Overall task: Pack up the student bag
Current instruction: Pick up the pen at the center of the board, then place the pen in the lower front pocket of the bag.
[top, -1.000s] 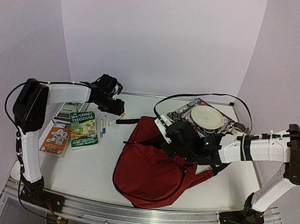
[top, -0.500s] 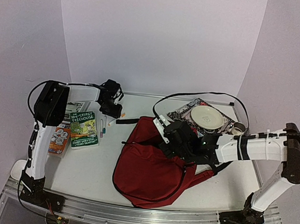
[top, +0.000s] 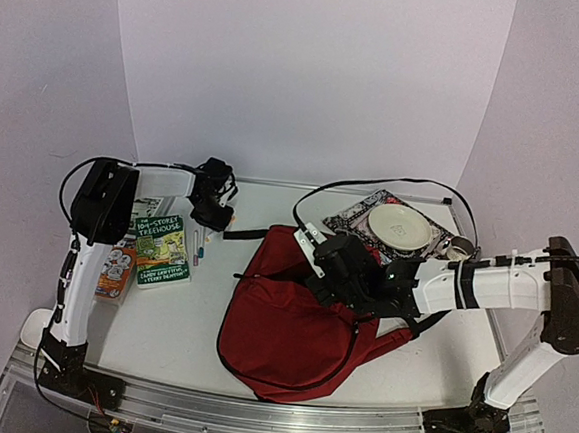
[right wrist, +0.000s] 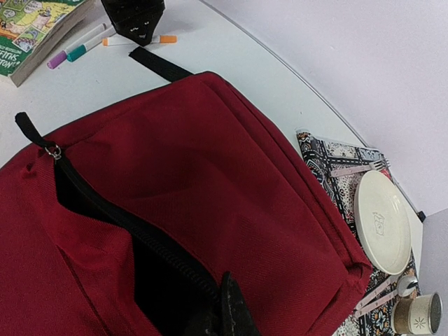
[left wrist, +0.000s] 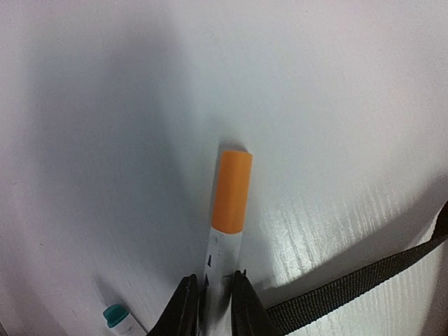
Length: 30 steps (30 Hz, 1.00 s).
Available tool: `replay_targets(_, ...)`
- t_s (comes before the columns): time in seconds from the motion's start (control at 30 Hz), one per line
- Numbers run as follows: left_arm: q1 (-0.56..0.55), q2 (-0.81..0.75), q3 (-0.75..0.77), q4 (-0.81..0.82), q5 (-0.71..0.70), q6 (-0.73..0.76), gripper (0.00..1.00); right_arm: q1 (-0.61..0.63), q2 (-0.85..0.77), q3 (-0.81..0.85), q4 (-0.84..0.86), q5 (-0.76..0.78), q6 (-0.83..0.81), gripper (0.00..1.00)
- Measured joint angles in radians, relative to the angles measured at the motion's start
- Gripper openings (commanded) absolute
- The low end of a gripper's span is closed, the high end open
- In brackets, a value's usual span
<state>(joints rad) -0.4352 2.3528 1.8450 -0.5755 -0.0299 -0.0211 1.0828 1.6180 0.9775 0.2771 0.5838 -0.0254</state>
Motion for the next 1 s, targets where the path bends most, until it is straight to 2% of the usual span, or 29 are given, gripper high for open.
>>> replay_targets(0.1, 0.003, -0.015, -0.026, 0.019, 0.011, -0.007, 0.05, 0.000, 0.000, 0.000, 0.000, 0.004, 0.012, 0.00)
replay_targets(0.3, -0.025, -0.112, -0.184, 0.046, 0.038, -0.045, 0.01, 0.000, 0.000, 0.002, -0.015, 0.008, 0.054, 0.00)
replay_targets(0.6, -0.162, -0.267, -0.398, -0.011, 0.030, -0.147, 0.00, 0.003, 0.000, 0.023, -0.074, -0.002, 0.117, 0.00)
replay_targets(0.77, -0.222, -0.349, -0.499, -0.092, 0.036, -0.197, 0.04, 0.013, 0.000, 0.024, -0.094, -0.003, 0.143, 0.00)
replay_targets(1.0, -0.235, -0.419, -0.584, -0.182, 0.059, -0.222, 0.13, 0.019, 0.000, 0.024, -0.103, -0.003, 0.158, 0.00)
